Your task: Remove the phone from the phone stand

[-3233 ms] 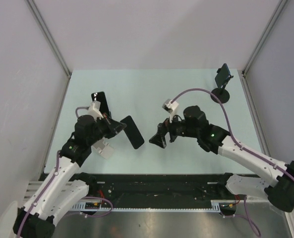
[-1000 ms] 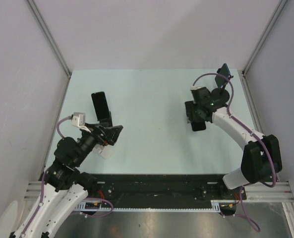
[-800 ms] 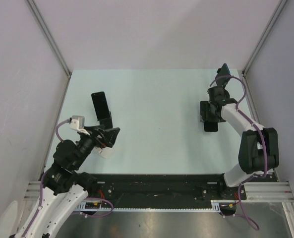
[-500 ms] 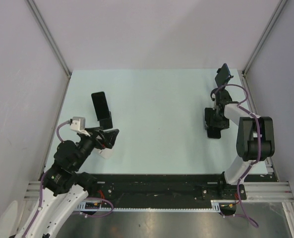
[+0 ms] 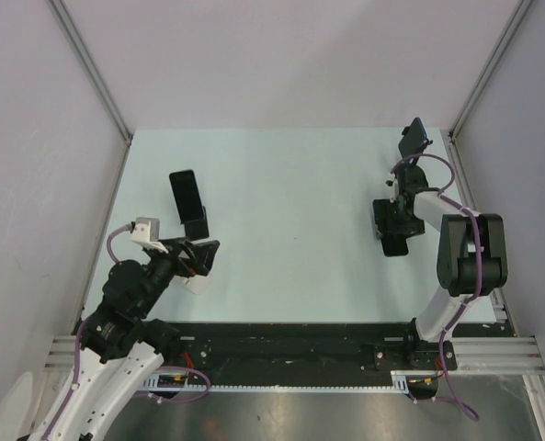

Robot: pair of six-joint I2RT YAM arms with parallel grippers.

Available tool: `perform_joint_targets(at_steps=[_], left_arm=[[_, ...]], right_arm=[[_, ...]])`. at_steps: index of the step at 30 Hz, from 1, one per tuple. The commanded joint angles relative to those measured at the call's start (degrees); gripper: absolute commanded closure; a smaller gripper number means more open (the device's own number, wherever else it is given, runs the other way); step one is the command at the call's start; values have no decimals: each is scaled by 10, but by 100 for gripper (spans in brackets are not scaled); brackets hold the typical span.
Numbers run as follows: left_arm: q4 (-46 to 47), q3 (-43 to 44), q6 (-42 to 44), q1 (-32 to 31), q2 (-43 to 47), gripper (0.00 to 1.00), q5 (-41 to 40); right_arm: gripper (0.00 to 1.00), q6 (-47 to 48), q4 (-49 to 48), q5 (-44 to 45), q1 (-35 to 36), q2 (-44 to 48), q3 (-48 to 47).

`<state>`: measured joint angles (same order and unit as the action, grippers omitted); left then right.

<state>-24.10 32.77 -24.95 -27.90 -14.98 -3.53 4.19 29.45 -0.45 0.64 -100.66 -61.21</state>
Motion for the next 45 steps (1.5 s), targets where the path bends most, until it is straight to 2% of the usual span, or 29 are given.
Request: perform_joint_targets(at_steps=[1,4,7,15,19,25,30,39,45], left_arm=[[-1,0,1,-3,-3,0,-12],[-5,2,-7,-3,-9,0,-17],[-17,4,-25,-2,-16,0,-31],[-93,33,-64,-2,-52,0,-121],[-128,48,-70,-2,-70,0,-167],[-193,68,-89,-1,-93,0,-240],[-225,77,-118,6,-114,0,-275],[-230,48,-180,74,-173,0,-295],[-227,44,-254,75,-210,0,-304]], right_arm=[[5,13,-8,5,15,-29,9],[0,7,-8,34,28,-16,9],[0,-6,-5,59,42,12,10],[0,-39,7,111,104,157,9],[0,-79,14,149,163,217,9],[0,-132,3,110,239,290,9],[0,-150,-31,90,311,307,9],[0,-129,-46,76,424,278,14],[0,-117,-62,55,454,267,28]])
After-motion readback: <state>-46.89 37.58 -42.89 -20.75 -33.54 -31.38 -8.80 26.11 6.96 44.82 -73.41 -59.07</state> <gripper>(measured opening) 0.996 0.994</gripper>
